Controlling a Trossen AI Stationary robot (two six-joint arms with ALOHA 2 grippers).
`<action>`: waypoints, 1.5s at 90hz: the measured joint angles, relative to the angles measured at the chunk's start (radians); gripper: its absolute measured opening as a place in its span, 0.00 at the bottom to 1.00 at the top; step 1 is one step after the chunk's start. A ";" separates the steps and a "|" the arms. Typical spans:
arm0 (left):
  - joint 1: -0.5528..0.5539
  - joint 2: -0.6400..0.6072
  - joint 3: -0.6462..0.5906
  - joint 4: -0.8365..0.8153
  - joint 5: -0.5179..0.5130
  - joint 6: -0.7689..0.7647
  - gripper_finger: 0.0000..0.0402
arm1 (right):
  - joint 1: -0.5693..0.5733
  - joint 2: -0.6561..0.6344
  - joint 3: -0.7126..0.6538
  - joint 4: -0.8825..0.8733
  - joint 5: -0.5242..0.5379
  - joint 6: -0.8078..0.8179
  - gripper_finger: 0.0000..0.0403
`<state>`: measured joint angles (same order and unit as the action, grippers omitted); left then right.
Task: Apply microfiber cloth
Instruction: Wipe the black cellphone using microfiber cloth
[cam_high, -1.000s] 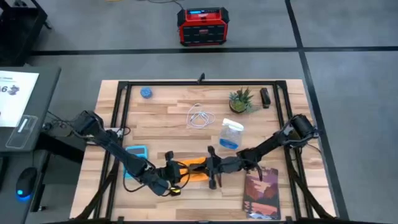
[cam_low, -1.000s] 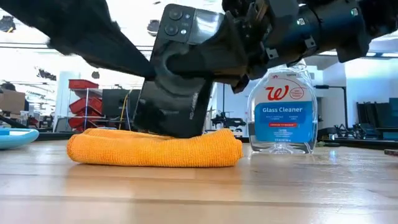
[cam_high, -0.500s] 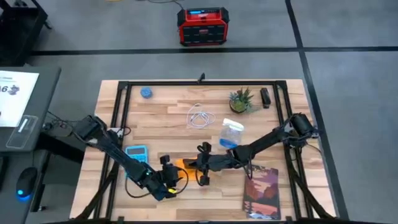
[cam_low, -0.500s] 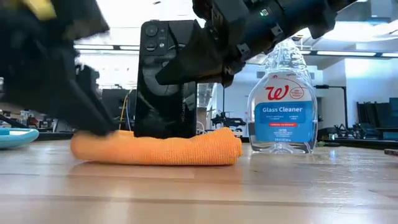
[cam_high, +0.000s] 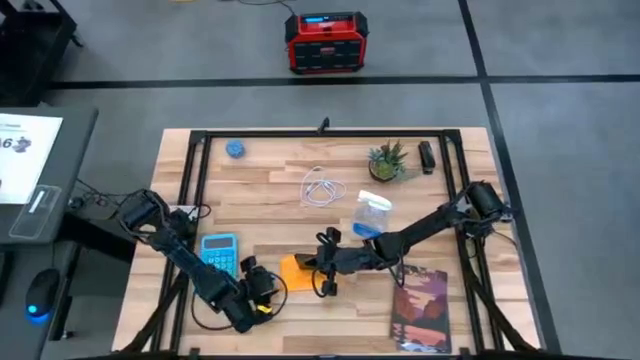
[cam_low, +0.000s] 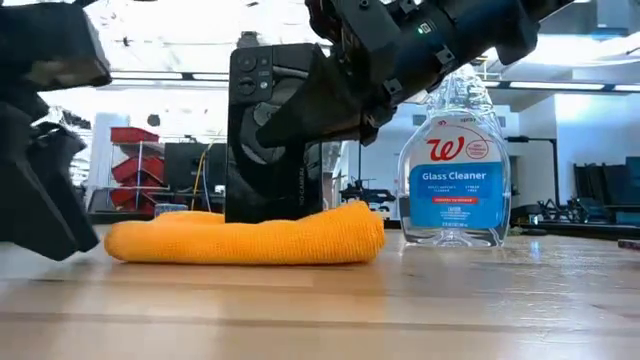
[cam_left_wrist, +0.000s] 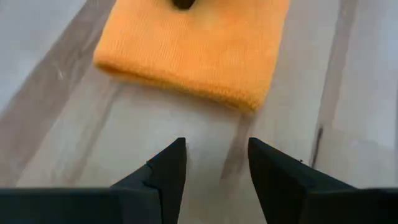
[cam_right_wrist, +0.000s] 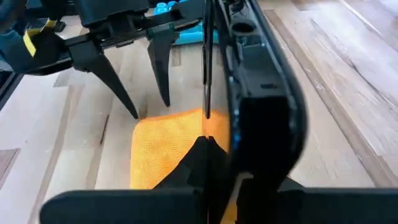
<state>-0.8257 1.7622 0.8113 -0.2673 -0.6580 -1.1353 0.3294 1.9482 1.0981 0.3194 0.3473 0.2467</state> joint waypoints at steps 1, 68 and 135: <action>0.000 0.002 -0.006 0.012 -0.003 -0.003 0.37 | 0.000 0.001 0.000 0.001 0.000 -0.005 0.03; 0.300 0.008 -0.187 0.717 -0.026 0.451 0.22 | -0.035 0.003 0.000 -0.010 0.059 0.084 0.03; 0.120 -0.183 -0.180 0.373 0.040 0.230 0.03 | -0.048 0.003 0.000 -0.028 0.092 0.266 0.03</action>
<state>-0.7055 1.5790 0.6312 0.1059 -0.6184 -0.9049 0.2810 1.9514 1.0981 0.2914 0.4393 0.5123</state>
